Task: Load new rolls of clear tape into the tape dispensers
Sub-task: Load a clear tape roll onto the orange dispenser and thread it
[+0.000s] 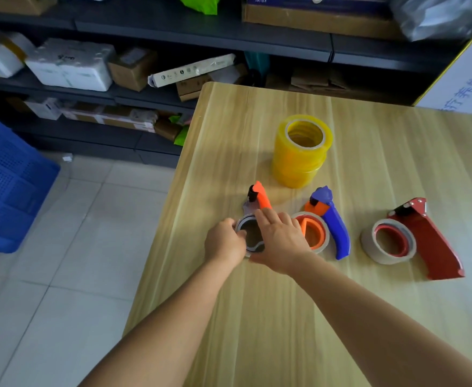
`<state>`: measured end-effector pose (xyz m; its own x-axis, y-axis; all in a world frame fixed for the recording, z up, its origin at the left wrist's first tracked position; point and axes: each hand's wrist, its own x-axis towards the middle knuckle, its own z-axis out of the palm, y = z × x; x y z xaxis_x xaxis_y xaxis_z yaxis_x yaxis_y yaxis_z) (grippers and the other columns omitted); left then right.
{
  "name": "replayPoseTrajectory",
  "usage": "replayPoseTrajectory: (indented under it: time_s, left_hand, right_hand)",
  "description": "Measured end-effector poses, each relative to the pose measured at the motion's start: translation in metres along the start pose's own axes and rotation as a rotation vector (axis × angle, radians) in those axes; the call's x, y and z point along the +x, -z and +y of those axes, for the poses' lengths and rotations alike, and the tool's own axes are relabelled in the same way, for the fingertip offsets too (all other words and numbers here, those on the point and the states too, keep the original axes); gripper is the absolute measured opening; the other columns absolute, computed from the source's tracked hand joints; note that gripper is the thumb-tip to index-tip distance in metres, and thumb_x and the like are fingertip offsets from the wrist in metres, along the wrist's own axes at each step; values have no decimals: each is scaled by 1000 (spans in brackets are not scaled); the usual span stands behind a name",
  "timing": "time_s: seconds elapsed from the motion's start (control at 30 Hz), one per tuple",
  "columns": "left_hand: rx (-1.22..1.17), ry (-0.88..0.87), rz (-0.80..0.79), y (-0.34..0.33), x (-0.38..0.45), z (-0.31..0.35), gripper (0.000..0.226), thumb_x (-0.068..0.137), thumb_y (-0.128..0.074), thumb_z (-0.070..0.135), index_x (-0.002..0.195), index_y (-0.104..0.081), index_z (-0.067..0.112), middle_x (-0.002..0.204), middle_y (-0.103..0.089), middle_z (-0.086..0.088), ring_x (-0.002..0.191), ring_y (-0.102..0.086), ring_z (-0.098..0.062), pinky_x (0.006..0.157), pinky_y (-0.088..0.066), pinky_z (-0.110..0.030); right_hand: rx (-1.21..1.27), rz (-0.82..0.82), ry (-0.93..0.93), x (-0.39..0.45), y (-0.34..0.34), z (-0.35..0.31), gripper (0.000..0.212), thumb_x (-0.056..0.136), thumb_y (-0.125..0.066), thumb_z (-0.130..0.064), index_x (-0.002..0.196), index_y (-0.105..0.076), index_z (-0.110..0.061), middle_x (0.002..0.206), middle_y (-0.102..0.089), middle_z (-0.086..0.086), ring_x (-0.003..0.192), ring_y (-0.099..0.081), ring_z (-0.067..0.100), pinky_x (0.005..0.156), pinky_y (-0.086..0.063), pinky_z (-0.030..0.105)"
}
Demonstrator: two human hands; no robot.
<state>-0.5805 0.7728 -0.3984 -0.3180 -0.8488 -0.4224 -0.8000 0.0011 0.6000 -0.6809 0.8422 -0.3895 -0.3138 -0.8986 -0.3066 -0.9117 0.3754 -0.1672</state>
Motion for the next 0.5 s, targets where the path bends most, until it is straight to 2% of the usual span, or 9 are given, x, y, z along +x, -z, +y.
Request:
replayPoseTrajectory:
  time_s: [0.07, 0.13, 0.23, 0.3, 0.4, 0.5]
  left_hand:
    - [-16, 2, -15, -1, 1, 1, 31, 93, -55, 23, 122, -59, 14, 116, -66, -6, 104, -62, -26, 81, -47, -29]
    - [-84, 12, -51, -2, 1, 2, 33, 95, -51, 23, 127, -55, 16, 120, -64, -5, 105, -61, -26, 85, -49, -31]
    - [-174, 29, -118, -4, -1, 2, 40, 94, -52, 19, 135, -48, 23, 124, -59, -3, 104, -58, -22, 84, -50, -30]
    - [-192, 39, -120, -5, 1, 3, 42, 92, -55, 15, 132, -50, 24, 120, -60, -4, 101, -58, -22, 84, -51, -31]
    - [-210, 68, -91, -4, 4, 6, 38, 90, -58, 13, 127, -54, 20, 118, -62, -5, 100, -60, -23, 80, -51, -29]
    - [-209, 86, -74, -5, 8, 9, 36, 88, -62, 15, 124, -58, 17, 118, -65, -5, 102, -62, -24, 82, -52, -30]
  right_hand:
    - [52, 35, -17, -1, -3, 2, 91, 72, -71, -58, 143, -28, -20, 140, -38, -1, 123, -38, 25, 105, -31, 38]
    - [84, 69, -33, -3, -4, 3, 89, 69, -69, -63, 139, -33, -21, 135, -41, -2, 124, -38, 24, 105, -30, 37]
    - [45, 112, -35, -4, -3, 6, 93, 69, -62, -72, 140, -35, -20, 141, -40, -1, 136, -26, 24, 111, -22, 39]
    - [-5, 101, 13, -4, -1, 10, 95, 71, -58, -74, 144, -32, -18, 150, -35, 0, 146, -10, 24, 116, -11, 42]
    - [-76, -29, 98, -2, 3, 21, 100, 78, -64, -60, 152, -14, -16, 160, -18, 1, 149, 9, 22, 118, 6, 44]
    - [-76, -39, 113, 0, 6, 29, 96, 82, -63, -55, 153, -11, -19, 160, -18, 1, 149, 8, 22, 117, 8, 41]
